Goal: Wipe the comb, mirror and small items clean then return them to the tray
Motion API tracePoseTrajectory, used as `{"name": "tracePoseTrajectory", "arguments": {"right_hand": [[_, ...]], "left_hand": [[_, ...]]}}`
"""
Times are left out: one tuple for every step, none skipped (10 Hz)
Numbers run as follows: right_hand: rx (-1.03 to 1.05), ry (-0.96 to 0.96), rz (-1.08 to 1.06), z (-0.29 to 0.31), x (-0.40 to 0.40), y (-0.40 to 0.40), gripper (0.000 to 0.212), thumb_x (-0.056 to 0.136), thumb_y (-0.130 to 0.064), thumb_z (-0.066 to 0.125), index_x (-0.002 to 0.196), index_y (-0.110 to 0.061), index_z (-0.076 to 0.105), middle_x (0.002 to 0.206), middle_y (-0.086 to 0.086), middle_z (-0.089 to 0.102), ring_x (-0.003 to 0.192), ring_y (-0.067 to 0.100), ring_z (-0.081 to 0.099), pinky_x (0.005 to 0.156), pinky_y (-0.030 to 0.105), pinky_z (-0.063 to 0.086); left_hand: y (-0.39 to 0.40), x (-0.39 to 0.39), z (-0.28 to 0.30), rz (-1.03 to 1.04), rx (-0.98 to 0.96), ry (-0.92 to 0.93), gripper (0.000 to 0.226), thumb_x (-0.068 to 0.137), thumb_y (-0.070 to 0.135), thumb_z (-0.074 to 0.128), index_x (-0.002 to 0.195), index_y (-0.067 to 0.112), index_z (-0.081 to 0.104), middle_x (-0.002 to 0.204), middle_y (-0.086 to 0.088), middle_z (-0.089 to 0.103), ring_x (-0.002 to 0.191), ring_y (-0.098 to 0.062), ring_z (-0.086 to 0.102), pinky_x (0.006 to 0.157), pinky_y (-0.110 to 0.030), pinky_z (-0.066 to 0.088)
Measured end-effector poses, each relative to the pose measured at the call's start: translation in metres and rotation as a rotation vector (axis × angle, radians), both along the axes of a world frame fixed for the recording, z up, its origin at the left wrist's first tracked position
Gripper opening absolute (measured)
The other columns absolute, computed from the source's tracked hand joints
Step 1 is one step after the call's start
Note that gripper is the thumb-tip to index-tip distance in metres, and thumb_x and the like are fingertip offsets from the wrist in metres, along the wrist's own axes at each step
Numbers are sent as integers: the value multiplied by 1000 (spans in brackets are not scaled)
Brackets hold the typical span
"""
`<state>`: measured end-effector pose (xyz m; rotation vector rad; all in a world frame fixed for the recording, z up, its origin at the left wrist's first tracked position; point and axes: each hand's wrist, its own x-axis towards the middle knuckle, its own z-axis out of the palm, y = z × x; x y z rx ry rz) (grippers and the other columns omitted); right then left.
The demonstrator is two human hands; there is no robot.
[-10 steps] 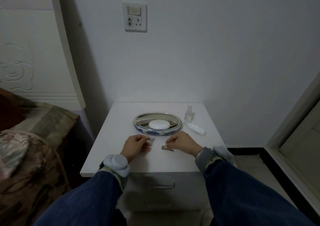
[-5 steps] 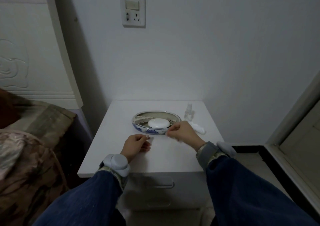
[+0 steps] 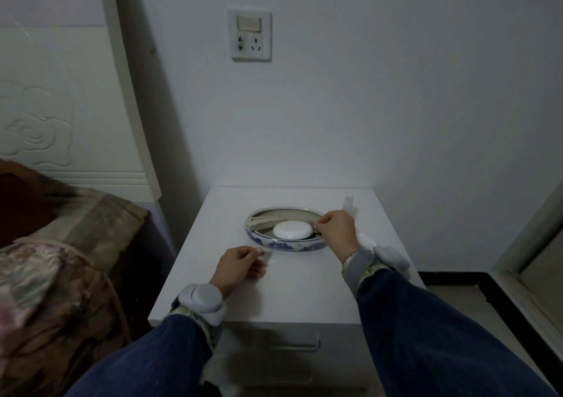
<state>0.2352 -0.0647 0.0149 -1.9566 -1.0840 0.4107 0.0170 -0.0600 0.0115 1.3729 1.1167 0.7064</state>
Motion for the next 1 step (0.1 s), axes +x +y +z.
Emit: {"name": "tracePoseTrajectory", "arguments": {"right_hand": [[-10,8,-1,1,0,-3,7,79,-6,67,79,0,71,88,17,70,87,26,64,67,19,37]], "left_hand": [[-4,0,0,-4,-14,15,19,96,11,48,98,-3,62,76,-14,64,49,-5,62,53,-15,52]]}}
